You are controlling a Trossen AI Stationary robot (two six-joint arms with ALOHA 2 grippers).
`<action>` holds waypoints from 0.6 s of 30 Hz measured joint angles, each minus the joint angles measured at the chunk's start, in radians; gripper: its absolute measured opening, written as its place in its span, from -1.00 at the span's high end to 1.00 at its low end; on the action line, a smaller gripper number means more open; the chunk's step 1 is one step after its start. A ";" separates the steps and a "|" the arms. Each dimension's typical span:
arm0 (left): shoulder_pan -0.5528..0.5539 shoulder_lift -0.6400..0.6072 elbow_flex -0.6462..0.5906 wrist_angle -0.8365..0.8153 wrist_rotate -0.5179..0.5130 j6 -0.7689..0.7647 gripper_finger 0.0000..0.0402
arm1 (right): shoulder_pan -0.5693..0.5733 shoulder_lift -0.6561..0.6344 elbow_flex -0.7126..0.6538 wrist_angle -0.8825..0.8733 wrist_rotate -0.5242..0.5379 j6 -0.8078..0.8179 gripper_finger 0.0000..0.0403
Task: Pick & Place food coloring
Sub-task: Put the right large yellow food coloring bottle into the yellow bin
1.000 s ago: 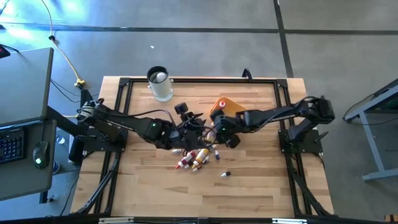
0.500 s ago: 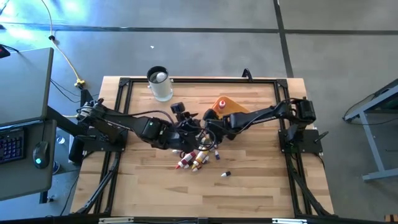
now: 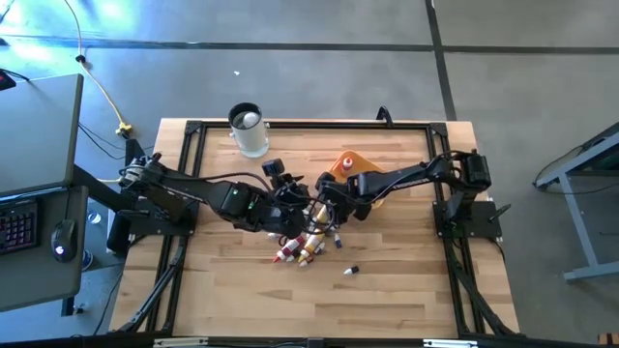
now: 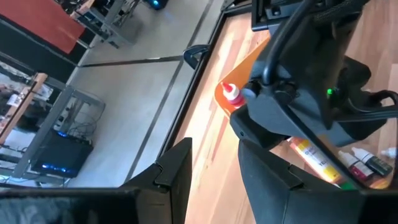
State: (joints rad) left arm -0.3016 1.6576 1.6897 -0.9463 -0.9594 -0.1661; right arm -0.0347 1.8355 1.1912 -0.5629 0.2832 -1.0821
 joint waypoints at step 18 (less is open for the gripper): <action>0.000 0.000 0.000 0.000 -0.001 0.000 0.36 | 0.025 -0.004 -0.003 -0.009 0.100 0.034 0.47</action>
State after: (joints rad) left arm -0.3016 1.6573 1.6894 -0.9459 -0.9608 -0.1665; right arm -0.0096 1.8315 1.1883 -0.5719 0.3832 -1.0479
